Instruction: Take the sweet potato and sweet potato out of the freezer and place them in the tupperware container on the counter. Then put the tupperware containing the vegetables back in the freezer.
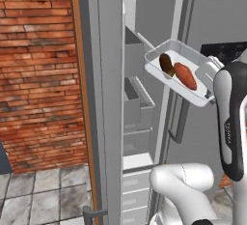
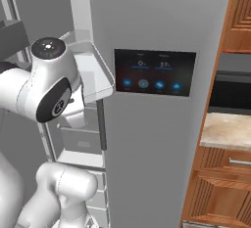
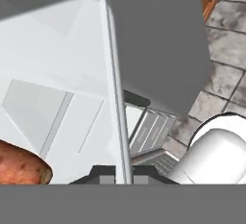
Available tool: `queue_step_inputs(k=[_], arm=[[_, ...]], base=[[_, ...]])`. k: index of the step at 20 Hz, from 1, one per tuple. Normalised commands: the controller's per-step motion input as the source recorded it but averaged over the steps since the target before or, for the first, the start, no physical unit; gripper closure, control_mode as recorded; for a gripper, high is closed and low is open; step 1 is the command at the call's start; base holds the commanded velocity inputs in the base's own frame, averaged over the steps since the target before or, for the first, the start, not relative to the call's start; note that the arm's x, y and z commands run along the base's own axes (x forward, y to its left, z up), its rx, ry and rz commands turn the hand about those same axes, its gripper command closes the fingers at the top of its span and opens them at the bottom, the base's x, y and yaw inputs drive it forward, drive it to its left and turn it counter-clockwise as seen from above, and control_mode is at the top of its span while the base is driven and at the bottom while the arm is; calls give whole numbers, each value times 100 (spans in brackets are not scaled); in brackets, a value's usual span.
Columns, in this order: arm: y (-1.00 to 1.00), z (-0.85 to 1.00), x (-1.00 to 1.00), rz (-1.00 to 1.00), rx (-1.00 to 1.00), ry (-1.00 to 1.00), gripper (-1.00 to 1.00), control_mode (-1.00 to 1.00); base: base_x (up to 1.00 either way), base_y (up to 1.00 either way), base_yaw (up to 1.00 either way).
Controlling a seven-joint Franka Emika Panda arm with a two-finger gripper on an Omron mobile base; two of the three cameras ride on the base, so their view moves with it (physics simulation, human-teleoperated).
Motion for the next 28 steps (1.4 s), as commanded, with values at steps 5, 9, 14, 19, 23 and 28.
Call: queue_step_inputs(k=[5,9,14,19,23,28], arm=[[26,1,13,-12,12,-2,100,-100],[42,0,14,-10,11,-6,100,-100],[33,0,18,-2,13,-8,100,-100],[12,7,41,0,11,0,100,-100],[18,2,44,0,3,0,100,-100],[36,0,32,0,0,0,100,-100]], base=[[0,0,0],[0,0,0],[0,0,0],[0,0,0],[0,0,0],[0,0,0]])
